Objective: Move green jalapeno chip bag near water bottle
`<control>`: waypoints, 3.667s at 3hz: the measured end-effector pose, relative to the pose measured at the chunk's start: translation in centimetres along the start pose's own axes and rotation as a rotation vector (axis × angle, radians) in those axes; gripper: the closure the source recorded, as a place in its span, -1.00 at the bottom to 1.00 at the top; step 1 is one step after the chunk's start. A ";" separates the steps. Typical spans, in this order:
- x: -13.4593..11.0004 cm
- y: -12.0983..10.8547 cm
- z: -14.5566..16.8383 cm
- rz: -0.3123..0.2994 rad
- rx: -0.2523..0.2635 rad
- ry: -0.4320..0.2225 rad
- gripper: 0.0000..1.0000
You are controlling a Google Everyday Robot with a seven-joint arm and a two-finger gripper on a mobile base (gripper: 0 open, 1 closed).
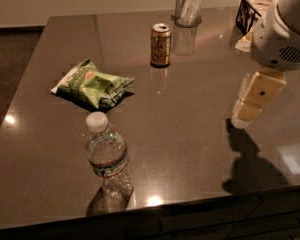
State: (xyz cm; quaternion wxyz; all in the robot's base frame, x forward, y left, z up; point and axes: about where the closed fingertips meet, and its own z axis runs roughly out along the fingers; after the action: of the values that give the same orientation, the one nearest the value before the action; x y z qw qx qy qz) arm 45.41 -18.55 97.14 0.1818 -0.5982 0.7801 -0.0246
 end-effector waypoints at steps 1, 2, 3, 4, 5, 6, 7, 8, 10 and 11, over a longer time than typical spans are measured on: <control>-2.9 -0.4 1.6 0.006 -0.009 -0.045 -1.00; -6.5 -0.9 3.4 -0.006 -0.025 -0.085 -1.00; -10.7 -1.0 5.8 -0.040 -0.051 -0.121 -1.00; -14.4 -1.8 8.5 -0.061 -0.077 -0.146 -1.00; -17.7 -2.5 11.4 -0.072 -0.100 -0.158 -1.00; -20.5 -2.8 14.0 -0.089 -0.111 -0.144 -1.00; -22.6 -3.1 16.3 -0.102 -0.117 -0.119 -1.00; -24.4 -3.5 18.2 -0.108 -0.123 -0.100 -1.00; -26.5 -4.1 20.5 -0.138 -0.138 -0.059 -0.47; -25.5 -4.3 19.7 -0.148 -0.141 -0.076 -0.01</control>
Offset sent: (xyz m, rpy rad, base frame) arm 0.0583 0.1150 -0.0256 0.1347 0.0063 0.0683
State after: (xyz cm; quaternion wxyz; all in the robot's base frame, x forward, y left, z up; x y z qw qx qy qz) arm 61.15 7.80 86.38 0.1664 -0.6658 0.7262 0.0397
